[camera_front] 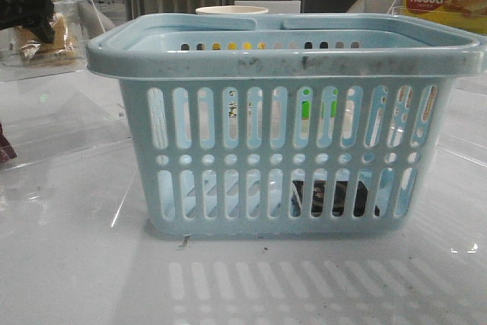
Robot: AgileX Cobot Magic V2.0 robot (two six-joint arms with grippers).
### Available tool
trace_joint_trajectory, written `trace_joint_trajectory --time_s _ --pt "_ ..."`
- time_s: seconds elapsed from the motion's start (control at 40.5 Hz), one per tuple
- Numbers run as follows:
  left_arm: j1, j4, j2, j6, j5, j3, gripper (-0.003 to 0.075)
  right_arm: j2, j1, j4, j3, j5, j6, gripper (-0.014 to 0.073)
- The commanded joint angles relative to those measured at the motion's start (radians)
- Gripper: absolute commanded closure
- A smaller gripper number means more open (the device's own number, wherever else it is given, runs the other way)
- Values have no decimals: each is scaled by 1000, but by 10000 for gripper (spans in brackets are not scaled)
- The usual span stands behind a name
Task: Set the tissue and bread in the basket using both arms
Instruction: 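Grasp the plastic-wrapped bread with the left gripper and lift it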
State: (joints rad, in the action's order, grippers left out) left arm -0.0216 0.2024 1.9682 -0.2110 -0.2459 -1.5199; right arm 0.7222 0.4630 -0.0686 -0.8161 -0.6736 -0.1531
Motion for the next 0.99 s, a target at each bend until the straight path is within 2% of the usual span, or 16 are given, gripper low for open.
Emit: trace_joint_trajectory --time_s 0.0,0.198,0.37,0.79,0.963 --pt "5 13 -52 7 82 -38 329 -5 0 -1 -26 77 -9 12" --pt "5 13 -52 7 82 -38 528 -5 0 -1 -26 77 -9 12" --pt "6 11 -76 7 28 -38 632 -5 0 -1 -26 77 -9 12" --pt "8 11 -302 7 -180 -38 629 -5 0 -1 -26 77 -9 12" --pt "59 11 -413 -33 -274 -38 629 -5 0 -1 -26 77 -9 12"
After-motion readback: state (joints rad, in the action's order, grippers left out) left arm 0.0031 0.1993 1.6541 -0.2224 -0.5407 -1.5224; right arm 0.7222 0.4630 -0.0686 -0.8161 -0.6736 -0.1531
